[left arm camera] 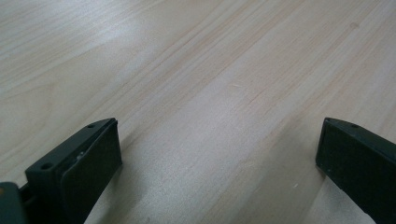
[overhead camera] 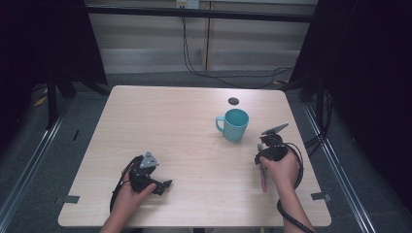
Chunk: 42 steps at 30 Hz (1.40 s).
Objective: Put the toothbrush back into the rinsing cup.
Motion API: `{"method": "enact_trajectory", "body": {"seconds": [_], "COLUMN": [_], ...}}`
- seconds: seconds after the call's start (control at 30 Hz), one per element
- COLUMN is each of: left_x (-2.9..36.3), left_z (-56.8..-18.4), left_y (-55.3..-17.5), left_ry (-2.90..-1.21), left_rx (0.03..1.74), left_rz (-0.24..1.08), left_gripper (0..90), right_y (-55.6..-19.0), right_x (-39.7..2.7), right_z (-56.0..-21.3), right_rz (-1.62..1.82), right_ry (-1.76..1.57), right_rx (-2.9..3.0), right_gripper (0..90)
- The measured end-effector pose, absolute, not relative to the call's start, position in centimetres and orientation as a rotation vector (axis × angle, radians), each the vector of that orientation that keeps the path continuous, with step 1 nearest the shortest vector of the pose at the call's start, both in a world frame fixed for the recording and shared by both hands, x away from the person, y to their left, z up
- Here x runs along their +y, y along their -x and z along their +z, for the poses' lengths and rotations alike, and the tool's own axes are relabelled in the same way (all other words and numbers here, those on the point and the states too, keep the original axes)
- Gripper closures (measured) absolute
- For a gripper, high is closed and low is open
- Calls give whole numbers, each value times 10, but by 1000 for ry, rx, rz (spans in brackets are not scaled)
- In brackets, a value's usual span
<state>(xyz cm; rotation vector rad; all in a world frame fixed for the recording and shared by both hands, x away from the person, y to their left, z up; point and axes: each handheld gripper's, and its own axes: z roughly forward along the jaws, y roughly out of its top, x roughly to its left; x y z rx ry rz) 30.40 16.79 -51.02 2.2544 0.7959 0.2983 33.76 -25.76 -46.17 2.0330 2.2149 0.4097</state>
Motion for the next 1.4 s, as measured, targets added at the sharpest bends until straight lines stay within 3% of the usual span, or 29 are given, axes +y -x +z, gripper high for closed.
{"method": "enact_trajectory", "body": {"seconds": [0.3,0.77,1.4], "left_x": [168,168,168], "left_z": [-510,-510,-510], "left_y": [-304,-304,-304], "left_ry": [-2254,-2254,-2254], "left_rx": [796,796,796], "left_rz": [298,298,298], "left_gripper": [0,0,0], "right_y": [-341,-346,-348], "right_x": [-257,-260,-261], "right_z": [-463,-466,-470], "right_rz": [355,324,309], "right_ry": [-2088,-2169,-2215], "right_rx": [2183,2165,2137], "right_gripper": [704,719,817]}}
